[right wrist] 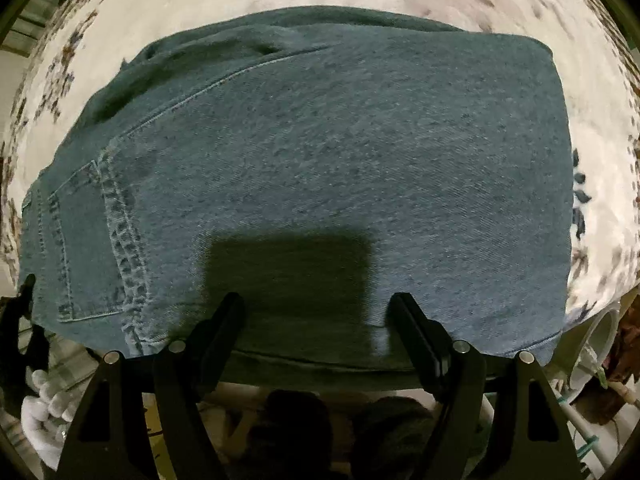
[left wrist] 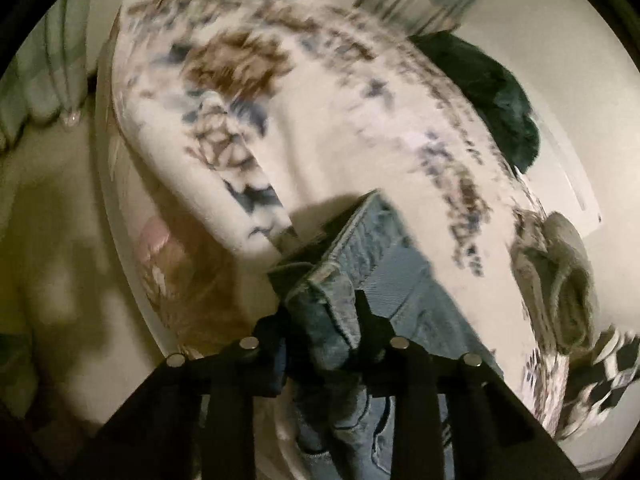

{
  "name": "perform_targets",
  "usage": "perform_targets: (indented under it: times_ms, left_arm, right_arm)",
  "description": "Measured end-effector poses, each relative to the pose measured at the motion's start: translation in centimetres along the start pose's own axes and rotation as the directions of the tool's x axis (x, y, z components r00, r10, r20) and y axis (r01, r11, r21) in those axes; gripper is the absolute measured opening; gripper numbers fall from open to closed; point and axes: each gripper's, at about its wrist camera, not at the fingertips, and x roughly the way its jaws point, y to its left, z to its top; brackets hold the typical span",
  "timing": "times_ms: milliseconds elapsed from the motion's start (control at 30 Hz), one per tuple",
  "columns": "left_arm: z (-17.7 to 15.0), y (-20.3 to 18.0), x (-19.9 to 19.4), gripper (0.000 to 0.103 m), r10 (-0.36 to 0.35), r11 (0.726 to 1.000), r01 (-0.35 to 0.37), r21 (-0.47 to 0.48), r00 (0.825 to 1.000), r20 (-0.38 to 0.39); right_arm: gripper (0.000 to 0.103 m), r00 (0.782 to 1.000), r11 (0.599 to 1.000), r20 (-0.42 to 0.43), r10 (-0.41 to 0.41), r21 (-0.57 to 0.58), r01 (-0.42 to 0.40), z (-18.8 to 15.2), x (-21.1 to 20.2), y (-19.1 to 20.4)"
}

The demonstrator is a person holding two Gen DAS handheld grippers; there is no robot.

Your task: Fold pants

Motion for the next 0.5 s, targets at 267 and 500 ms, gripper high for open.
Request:
perform_targets:
  times_ms: [267, 500]
  left_arm:
    - [-1.0, -3.6, -4.7, 0.021, 0.06, 0.995, -0.065, 0.071, 0.996, 0.073]
    - [-3.3, -7.5, -8.2, 0.02, 0.047, 0.979, -0.075, 0.191, 0.988, 0.149]
  right_arm:
    - [0.079, 0.997, 0.996, 0.008, 0.076, 0.046, -0.076, 0.6, -2.0, -6.0]
    - [0.079, 0.993, 0.994, 0.044, 0.105, 0.032, -0.107, 1.6, -5.2, -8.8]
